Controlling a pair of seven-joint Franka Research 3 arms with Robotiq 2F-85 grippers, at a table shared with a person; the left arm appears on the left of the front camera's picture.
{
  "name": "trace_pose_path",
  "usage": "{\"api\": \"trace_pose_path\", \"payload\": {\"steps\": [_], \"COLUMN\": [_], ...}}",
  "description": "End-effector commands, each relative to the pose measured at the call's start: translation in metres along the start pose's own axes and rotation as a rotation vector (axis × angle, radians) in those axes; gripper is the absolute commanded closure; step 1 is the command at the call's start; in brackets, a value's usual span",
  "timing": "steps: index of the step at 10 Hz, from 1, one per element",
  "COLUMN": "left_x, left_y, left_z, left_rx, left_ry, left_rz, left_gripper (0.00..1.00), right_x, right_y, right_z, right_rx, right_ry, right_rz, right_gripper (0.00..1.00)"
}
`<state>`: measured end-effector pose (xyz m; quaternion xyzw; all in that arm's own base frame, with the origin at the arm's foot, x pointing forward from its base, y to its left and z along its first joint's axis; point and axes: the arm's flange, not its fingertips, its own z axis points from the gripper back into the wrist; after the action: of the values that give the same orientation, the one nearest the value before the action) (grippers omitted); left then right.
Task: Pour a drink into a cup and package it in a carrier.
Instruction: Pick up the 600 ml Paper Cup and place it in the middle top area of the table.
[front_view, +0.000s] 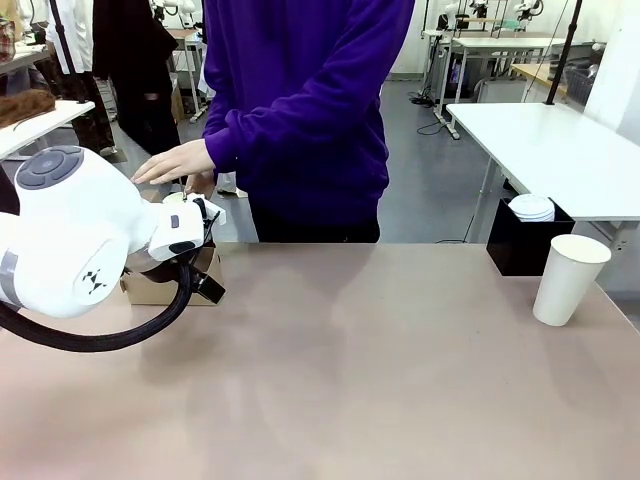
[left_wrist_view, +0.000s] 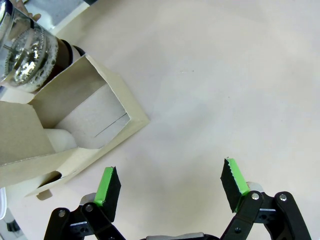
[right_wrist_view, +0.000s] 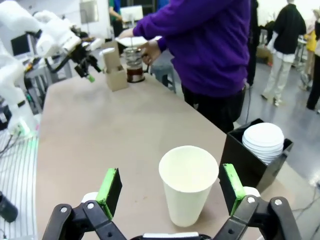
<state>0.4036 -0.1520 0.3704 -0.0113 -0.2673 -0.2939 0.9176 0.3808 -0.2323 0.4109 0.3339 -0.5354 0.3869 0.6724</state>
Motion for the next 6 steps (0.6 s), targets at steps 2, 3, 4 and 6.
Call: {"api": "trace_pose_path", "payload": {"steps": [2,3,4,6], "left_x": [0.0,0.0,0.0,0.0], "left_y": [0.0,0.0,0.0,0.0], "left_z": [0.0,0.0,0.0,0.0], "left_rx": [-0.001,-0.001,-0.001,-0.001], "left_ry": [-0.001,-0.001,-0.001,-0.001], "left_rz": [0.001,0.001,0.001,0.001], "left_gripper": [0.0,0.0,0.0,0.0], "right_x": [0.01,0.01,0.01,-0.01], "right_y": [0.009,0.009,0.009,-0.017], "right_z": [0.01,0.01,0.01,-0.001], "right_rx": [0.013,0.013,0.013,-0.01], "right_ry": [0.013,0.013,0.013,-0.029], "right_rz": [0.049,0.049,0.049,-0.042], "right_gripper": [0.0,0.0,0.0,0.0]}}
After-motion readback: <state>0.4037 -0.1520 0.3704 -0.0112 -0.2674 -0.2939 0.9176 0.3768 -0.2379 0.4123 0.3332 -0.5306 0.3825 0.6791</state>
